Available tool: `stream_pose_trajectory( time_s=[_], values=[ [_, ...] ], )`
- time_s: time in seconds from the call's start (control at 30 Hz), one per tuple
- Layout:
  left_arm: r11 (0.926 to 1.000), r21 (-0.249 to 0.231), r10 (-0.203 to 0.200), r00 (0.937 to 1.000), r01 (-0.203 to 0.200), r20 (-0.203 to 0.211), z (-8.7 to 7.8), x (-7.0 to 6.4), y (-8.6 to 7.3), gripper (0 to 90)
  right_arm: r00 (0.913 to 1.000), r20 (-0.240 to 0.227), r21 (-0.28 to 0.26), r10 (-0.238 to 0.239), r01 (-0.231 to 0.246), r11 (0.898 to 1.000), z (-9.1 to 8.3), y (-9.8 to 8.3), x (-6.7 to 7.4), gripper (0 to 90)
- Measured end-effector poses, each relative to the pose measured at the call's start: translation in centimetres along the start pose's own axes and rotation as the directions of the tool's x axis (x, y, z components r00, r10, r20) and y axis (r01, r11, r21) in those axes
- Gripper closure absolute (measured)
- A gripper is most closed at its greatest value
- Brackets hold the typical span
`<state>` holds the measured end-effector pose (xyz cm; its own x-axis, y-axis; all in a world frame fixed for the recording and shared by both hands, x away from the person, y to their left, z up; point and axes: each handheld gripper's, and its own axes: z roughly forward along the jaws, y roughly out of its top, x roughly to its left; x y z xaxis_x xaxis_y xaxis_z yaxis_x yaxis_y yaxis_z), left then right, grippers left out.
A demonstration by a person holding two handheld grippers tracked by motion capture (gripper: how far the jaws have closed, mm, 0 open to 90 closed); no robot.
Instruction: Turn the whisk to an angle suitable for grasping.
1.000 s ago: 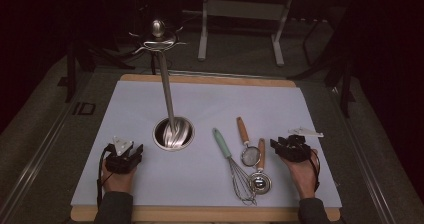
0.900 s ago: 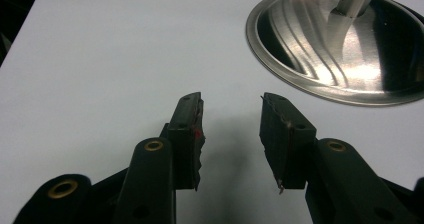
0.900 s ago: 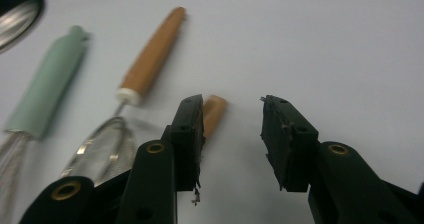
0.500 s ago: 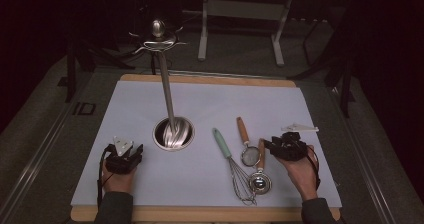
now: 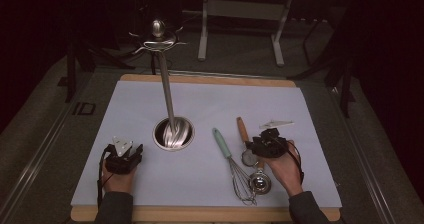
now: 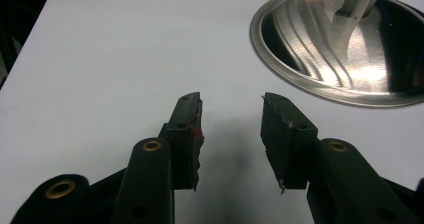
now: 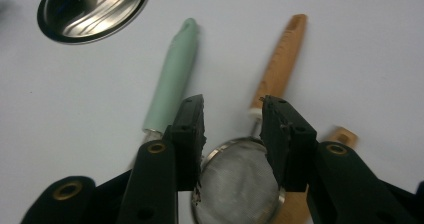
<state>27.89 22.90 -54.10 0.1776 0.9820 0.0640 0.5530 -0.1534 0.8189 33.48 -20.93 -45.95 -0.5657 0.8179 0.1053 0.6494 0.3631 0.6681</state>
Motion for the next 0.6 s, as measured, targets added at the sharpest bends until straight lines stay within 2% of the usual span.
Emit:
stream_pose_trajectory(
  time_s=[0.6],
  values=[
    [1.0, -0.001, 0.005, 0.9999, -0.005, -0.01, 0.0, -0.1, 0.0, 59.0, 0.9983, -0.058, 0.083, -0.004, 0.009, 0.997, 2.8, 0.9, 1.6, 59.3]
  ],
)
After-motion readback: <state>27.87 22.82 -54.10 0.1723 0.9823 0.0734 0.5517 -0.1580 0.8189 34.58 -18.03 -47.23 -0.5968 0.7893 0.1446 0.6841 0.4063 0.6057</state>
